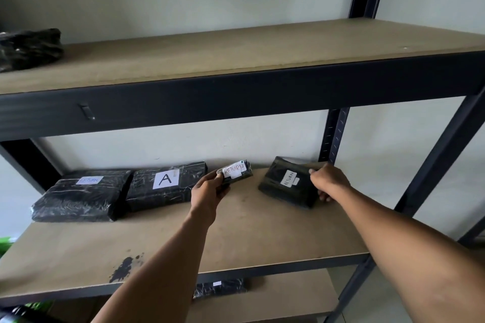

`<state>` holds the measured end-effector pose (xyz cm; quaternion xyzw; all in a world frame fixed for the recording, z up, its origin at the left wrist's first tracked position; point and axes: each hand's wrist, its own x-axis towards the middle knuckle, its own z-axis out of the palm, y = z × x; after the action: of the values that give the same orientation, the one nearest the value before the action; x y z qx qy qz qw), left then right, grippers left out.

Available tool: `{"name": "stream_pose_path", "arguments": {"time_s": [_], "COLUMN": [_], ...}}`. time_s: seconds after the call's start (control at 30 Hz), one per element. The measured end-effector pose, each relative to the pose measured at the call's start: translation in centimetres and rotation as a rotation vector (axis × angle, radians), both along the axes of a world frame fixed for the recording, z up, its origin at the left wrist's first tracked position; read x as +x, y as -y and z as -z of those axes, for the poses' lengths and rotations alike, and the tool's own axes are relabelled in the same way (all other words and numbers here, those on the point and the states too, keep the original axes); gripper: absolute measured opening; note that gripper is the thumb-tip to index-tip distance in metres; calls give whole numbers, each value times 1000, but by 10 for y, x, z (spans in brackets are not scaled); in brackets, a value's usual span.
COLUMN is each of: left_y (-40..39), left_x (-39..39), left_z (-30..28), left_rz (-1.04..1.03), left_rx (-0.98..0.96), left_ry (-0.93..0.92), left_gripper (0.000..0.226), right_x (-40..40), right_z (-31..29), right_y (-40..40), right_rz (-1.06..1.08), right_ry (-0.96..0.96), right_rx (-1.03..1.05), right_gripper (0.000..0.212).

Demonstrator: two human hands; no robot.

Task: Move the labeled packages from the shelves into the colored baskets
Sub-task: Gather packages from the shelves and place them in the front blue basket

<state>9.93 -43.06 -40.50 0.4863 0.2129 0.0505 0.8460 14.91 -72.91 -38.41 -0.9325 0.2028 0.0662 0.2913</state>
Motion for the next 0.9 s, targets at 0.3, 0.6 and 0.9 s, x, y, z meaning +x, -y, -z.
{"name": "stream_pose_path", "arguments": {"time_s": [0.3, 0.6, 0.9], "left_y": [2, 4, -2], "left_x": [9, 7, 1], "left_z": [-4, -6, -17], "left_rz": [-1, 10, 34], "left_rx": [-12, -28, -26], "left_ry": [2, -2, 14], "left_gripper": [23, 22, 25], "right_x": [-7, -13, -25], "right_z": [-2, -6, 6], "right_y": [-8, -23, -30], "right_rz": [-57, -12, 53], "right_ry": [10, -82, -109], "right_rx": [-108, -3, 328], "right_gripper": [52, 45, 35]}}
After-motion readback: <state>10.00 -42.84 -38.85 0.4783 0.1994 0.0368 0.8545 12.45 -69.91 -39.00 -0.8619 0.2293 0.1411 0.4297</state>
